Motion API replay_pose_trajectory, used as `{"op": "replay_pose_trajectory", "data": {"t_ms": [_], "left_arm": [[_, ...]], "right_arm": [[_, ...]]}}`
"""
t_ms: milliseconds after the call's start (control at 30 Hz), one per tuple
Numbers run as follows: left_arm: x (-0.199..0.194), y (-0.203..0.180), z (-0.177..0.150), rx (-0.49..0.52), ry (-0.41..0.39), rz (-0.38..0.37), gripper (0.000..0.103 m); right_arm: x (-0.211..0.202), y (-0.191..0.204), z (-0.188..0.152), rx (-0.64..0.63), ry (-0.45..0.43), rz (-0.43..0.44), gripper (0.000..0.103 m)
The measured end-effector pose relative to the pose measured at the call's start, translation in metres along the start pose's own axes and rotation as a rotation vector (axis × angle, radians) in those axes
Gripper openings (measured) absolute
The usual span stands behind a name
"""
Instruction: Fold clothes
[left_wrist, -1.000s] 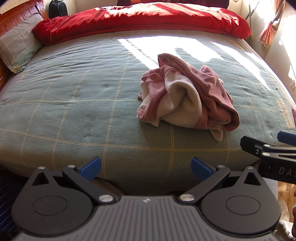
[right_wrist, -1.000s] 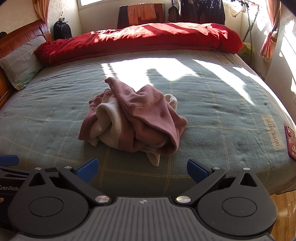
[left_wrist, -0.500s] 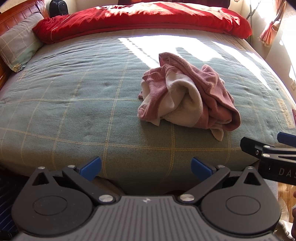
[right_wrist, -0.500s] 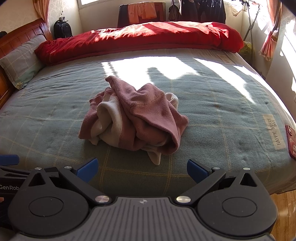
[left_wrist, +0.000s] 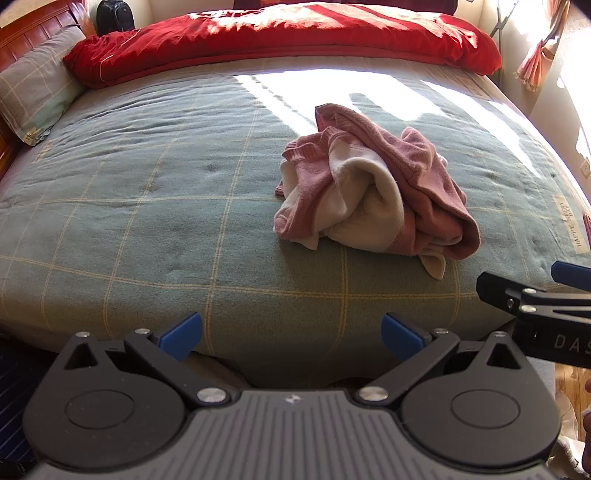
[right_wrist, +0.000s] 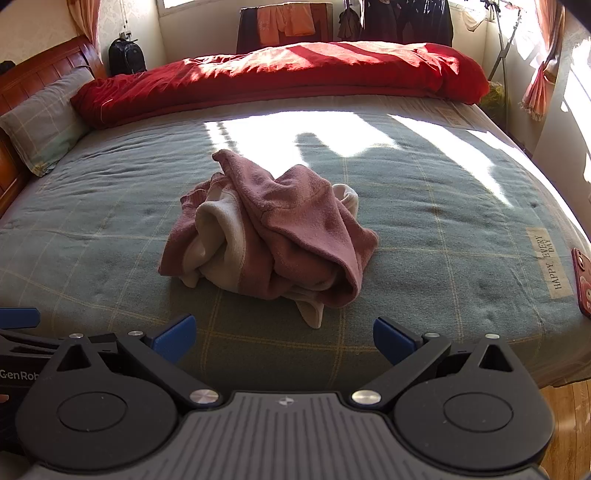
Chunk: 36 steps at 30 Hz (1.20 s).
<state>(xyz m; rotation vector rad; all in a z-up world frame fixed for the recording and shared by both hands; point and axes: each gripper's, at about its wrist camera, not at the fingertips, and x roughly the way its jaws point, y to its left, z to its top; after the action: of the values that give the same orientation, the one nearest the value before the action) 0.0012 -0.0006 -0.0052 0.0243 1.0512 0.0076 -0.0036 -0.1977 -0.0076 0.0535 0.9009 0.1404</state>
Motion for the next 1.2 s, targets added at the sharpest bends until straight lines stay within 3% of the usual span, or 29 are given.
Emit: {"op": "replay_pose_trajectory", "data": {"t_ms": [733, 1200], "left_arm": [[0.005, 0.004, 0.003, -0.012, -0.001, 0.003, 0.102], [0.032, 0.021, 0.026, -0.066, -0.025, -0.019, 0.102]], "right_arm": [[0.002, 0.003, 0.003, -0.028, -0.015, 0.011, 0.103], [0.036, -0.019, 0.033, -0.029, -0.061, 0.062, 0.103]]}}
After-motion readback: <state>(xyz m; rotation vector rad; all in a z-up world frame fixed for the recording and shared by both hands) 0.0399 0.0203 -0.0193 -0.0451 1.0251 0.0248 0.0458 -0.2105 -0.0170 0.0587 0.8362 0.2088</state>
